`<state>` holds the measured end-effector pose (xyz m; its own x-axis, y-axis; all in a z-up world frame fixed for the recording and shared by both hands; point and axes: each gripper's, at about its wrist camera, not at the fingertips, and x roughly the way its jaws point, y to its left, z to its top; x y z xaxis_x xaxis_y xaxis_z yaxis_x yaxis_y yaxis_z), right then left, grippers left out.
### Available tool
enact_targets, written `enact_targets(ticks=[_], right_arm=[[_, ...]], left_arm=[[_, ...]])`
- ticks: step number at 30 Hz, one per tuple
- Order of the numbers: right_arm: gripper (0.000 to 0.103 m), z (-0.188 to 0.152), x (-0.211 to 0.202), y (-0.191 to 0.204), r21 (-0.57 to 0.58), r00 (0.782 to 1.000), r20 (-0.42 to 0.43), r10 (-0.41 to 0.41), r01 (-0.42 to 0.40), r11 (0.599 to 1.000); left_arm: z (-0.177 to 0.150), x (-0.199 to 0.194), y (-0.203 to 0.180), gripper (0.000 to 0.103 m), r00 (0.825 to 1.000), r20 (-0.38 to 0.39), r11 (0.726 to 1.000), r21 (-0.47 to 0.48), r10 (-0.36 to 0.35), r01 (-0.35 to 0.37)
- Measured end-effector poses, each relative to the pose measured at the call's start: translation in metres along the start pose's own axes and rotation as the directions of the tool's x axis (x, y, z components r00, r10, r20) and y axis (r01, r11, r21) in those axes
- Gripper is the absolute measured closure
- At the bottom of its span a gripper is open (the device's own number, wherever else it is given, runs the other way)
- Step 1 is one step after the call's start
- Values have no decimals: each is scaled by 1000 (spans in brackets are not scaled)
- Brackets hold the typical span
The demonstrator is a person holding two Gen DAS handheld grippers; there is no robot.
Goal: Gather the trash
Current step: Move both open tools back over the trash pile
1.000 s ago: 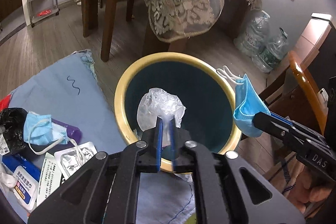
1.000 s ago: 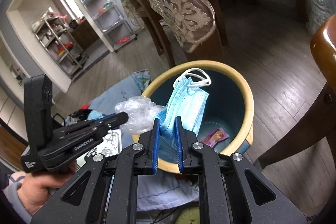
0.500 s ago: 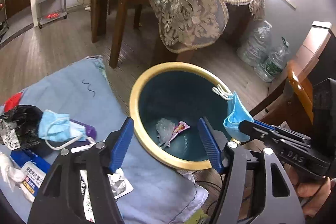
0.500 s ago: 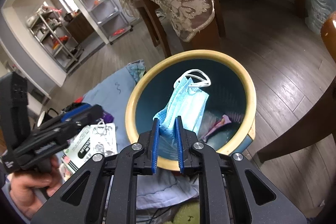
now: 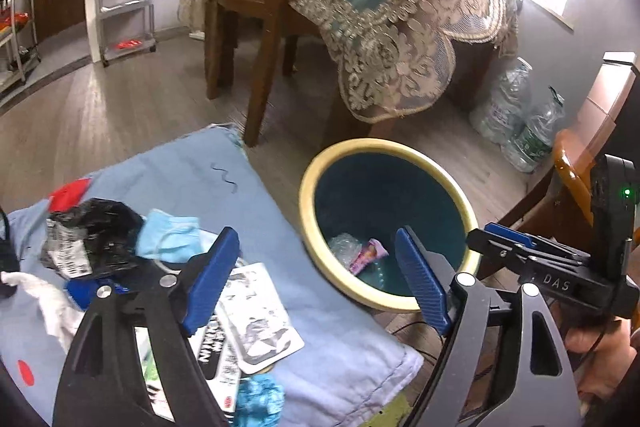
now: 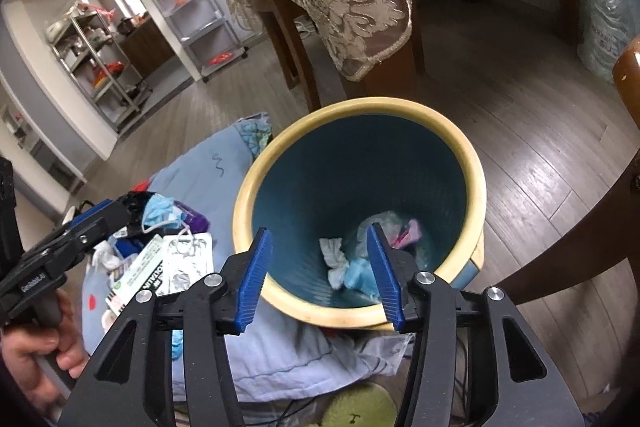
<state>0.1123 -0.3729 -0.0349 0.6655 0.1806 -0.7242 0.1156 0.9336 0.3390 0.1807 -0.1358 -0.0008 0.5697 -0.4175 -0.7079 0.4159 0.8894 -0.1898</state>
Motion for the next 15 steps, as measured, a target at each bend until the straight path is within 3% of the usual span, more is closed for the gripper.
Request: enact_targets(ticks=[15], right_arm=[[46, -4, 2, 36, -90, 999, -11, 45, -46, 995]], left_arm=[[-19, -47, 70, 21, 993, 24, 988, -112, 112, -108]])
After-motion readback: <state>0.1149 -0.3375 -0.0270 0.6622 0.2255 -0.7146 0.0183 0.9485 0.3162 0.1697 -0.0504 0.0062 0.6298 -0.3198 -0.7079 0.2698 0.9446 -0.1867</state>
